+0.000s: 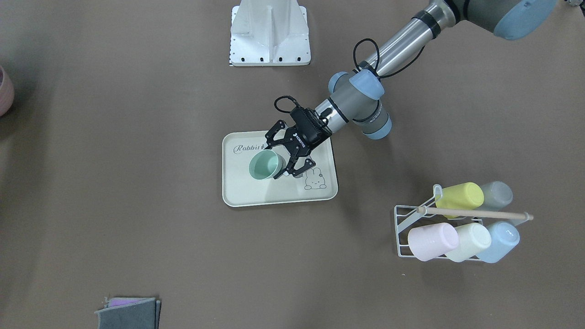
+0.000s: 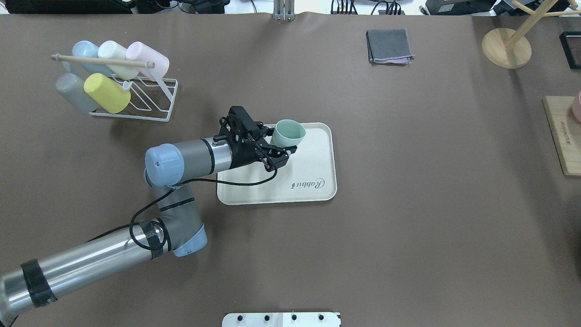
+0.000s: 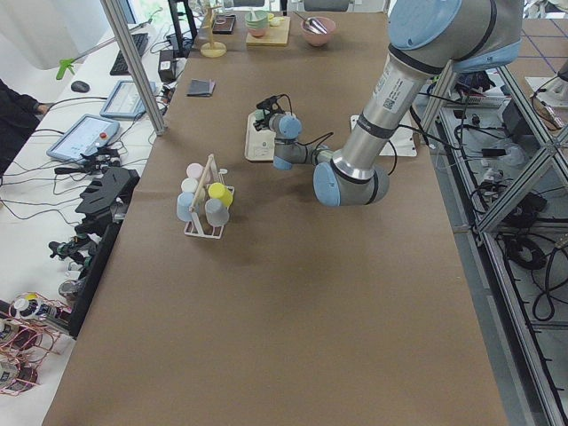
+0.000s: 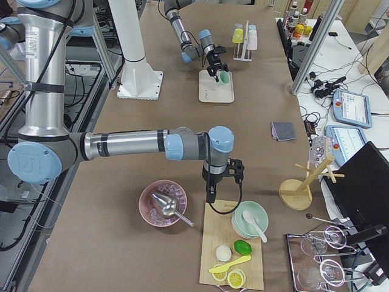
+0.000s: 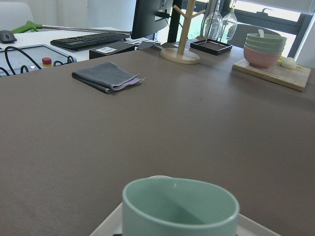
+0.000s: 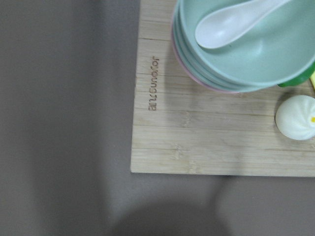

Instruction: Pick up and place green cup on tray

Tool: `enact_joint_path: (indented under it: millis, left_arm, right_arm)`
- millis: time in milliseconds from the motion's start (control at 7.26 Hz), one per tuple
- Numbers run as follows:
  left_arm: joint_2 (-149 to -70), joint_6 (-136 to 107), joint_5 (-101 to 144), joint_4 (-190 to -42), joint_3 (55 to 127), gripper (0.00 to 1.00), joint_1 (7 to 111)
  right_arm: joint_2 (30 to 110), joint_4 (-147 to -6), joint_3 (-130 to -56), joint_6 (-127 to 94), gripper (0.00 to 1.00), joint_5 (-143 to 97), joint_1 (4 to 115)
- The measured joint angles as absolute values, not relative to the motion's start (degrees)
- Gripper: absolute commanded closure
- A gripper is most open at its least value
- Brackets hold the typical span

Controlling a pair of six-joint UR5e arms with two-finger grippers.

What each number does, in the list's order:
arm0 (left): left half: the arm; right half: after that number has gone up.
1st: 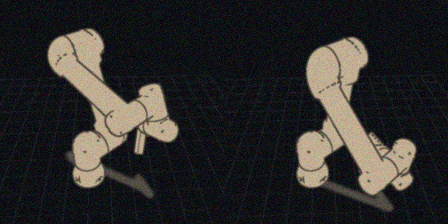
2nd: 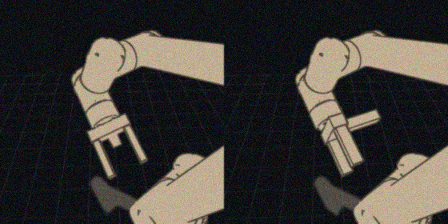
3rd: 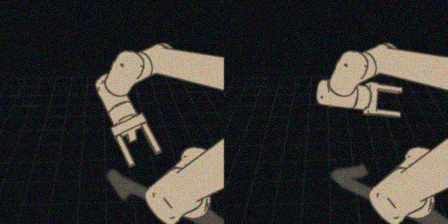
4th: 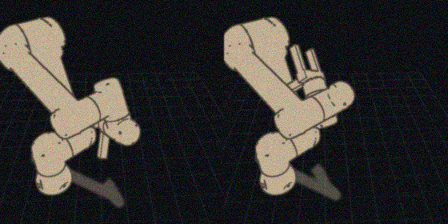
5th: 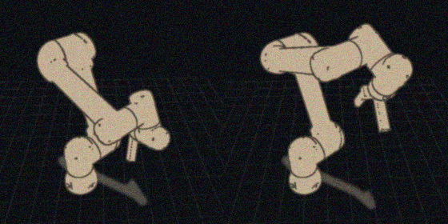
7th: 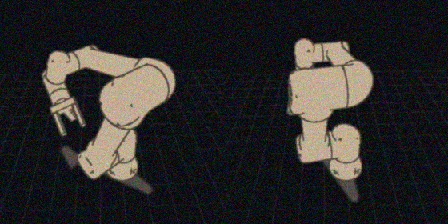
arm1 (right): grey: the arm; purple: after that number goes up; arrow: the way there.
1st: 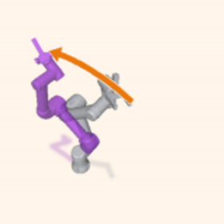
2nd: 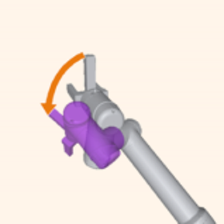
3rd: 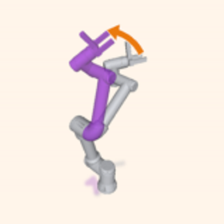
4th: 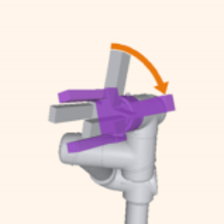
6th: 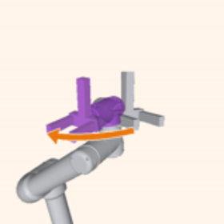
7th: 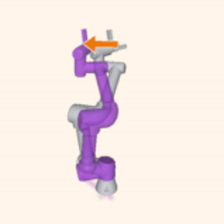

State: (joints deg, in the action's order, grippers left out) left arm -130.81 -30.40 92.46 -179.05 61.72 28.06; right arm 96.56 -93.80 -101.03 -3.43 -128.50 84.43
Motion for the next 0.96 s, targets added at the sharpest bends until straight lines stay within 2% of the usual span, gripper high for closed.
enact_joint_path:
  millis: [413,689,964]
  left_arm:
    - [-131.1,-27.6,92.6,-178.7,61.5,0.3,27.8]
    - [-131.3,-25.8,92.6,-178.6,61.4,0.2,27.8]
    - [-131.3,-24.8,92.4,-178.6,61.4,0.02,27.8]
  right_arm:
    - [98.0,-93.7,-101.0,-0.7,0.0,-128.7,86.4]
    - [98.1,-93.7,-101.0,-0.6,0.0,-129.3,86.5]
    - [98.2,-93.7,-100.9,-0.7,0.0,-131.4,87.1]
